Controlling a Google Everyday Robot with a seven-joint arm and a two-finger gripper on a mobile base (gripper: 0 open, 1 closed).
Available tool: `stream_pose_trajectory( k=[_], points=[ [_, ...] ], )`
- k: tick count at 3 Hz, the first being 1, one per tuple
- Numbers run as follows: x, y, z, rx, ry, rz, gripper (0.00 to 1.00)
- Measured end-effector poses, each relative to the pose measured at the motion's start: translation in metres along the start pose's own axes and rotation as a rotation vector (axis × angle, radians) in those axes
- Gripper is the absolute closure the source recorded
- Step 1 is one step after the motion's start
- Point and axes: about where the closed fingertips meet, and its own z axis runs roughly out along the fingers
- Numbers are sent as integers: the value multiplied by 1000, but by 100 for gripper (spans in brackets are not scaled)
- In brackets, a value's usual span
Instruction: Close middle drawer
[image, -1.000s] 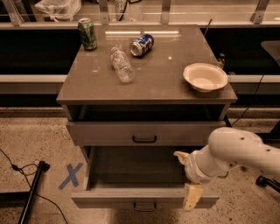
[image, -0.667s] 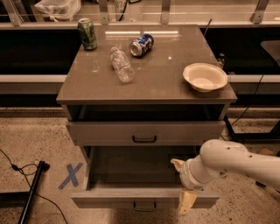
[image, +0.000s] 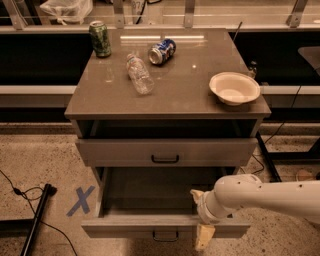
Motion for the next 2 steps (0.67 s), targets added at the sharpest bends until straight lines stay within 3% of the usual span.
stream_pose_trajectory(
  k=[1,2],
  points=[
    [6,-9,24,3,5,18,3],
    [14,-20,39,6,-17,41,18]
  ],
)
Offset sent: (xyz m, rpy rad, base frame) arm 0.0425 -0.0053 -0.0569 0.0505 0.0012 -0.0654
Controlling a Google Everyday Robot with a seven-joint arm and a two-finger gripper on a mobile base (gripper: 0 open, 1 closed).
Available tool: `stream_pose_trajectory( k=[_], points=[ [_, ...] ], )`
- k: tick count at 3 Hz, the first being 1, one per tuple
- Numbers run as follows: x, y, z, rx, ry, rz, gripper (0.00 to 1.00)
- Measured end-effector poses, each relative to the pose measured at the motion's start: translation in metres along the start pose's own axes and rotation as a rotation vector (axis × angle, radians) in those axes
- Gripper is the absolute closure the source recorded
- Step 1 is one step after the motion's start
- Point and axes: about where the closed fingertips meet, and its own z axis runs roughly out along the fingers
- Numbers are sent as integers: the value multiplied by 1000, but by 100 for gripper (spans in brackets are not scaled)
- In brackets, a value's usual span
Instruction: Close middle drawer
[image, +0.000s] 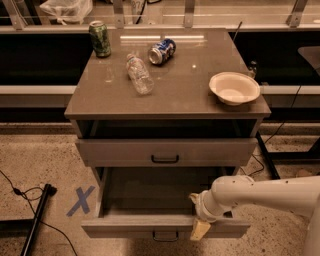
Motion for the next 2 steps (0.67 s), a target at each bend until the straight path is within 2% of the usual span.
stream_pose_trajectory(
  k=[1,2],
  points=[
    [10,-12,9,5,-16,19,18],
    [12,-30,4,32,-30,20,16]
  ],
)
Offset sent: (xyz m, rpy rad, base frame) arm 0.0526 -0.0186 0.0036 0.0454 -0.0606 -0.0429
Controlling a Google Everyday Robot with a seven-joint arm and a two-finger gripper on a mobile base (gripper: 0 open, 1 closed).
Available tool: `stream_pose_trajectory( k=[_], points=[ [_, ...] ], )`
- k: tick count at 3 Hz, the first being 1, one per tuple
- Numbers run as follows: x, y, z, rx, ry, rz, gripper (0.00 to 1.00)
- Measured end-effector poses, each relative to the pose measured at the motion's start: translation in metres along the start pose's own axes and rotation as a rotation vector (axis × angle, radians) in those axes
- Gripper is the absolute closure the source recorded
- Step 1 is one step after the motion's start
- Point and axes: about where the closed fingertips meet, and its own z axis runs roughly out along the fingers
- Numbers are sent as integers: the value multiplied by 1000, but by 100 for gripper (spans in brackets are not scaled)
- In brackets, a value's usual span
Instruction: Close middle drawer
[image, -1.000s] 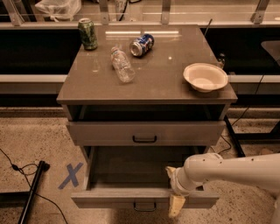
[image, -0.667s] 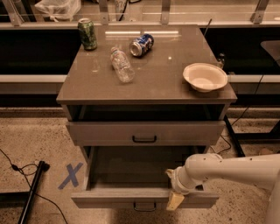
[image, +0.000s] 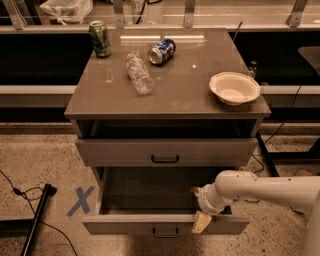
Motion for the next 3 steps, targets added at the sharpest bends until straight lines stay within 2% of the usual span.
stream_pose_trajectory(
  k=[2,3],
  points=[
    [-9,-35,-12,39,-17,-23,16],
    [-17,-37,-24,42,-50,-35,16]
  ],
)
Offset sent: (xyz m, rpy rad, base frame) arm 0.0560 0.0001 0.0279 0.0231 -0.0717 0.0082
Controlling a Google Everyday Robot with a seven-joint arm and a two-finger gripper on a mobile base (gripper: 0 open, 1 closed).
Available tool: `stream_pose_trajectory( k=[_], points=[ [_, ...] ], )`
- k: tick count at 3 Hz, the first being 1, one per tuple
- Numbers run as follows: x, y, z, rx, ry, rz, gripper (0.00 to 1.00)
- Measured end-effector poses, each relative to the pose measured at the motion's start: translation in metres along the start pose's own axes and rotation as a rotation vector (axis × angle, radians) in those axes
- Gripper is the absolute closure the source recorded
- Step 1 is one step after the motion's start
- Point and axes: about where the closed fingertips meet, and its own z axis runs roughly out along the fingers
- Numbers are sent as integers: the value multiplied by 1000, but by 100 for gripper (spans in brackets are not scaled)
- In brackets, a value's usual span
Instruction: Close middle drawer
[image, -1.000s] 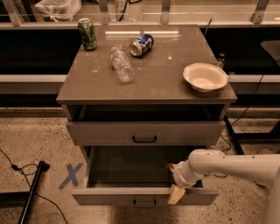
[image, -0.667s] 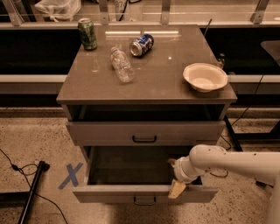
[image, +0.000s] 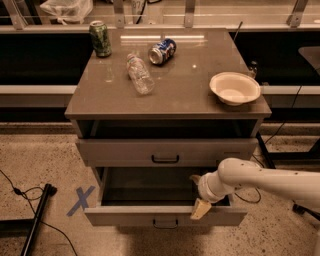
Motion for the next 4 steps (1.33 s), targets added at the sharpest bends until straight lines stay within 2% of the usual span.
stream_pose_trajectory(
  k=[1,2,3,4],
  points=[
    [-1,17,-19,-5,-45,-2,16],
    [-2,59,-48,-26,-93,-6,15],
    [5,105,-69,-61,-131,4,31],
    [21,144,-61,-108,-132,36,46]
  ],
)
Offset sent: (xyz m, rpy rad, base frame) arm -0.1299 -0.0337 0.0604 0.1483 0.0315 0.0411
